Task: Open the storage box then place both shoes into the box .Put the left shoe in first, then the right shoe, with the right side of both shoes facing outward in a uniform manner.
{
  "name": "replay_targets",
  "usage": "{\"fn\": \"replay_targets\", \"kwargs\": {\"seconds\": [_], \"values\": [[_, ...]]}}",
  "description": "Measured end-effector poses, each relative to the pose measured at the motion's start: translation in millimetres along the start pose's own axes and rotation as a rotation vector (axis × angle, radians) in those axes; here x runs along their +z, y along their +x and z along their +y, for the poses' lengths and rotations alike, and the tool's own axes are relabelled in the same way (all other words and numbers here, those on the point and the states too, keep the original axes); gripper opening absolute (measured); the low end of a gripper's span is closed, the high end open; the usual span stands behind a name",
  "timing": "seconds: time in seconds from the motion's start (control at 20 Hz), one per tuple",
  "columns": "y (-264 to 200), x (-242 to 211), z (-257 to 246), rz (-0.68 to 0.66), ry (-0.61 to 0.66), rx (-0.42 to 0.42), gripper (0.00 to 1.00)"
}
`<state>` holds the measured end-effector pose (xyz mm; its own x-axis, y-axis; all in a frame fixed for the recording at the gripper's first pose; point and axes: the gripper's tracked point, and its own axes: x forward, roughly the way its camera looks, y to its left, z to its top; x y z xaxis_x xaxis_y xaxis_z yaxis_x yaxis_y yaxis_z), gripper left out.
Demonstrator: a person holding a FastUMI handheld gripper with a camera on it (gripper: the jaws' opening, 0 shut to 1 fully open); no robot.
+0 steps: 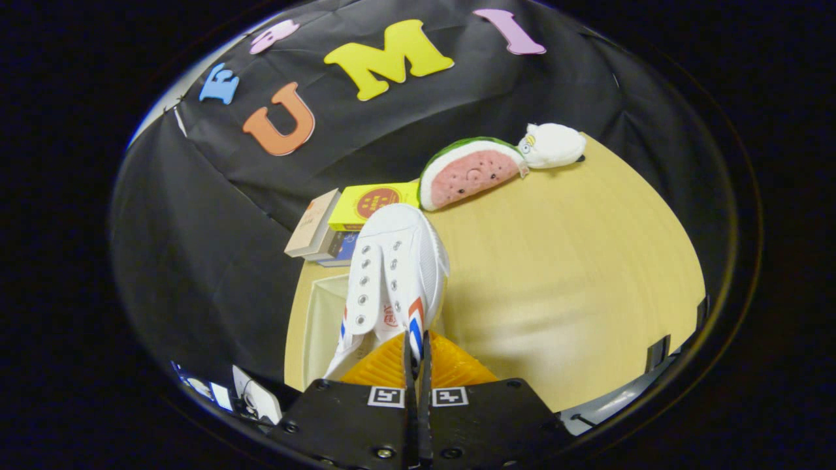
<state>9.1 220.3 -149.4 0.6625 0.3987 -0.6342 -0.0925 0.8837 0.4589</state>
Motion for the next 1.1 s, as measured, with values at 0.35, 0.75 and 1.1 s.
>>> {"fn": "replay_targets", "kwargs": {"seconds": [0.35,0.75,1.1], "values": [[38.9,-27.8,49.3,0.01,-0.06,-0.052,0.01],[65.8,-53.6,36.8,0.009,-0.158,-0.162,0.01],[73.6,-59.7,31.4,-0.024,-0.243,-0.21,0.02]]}}
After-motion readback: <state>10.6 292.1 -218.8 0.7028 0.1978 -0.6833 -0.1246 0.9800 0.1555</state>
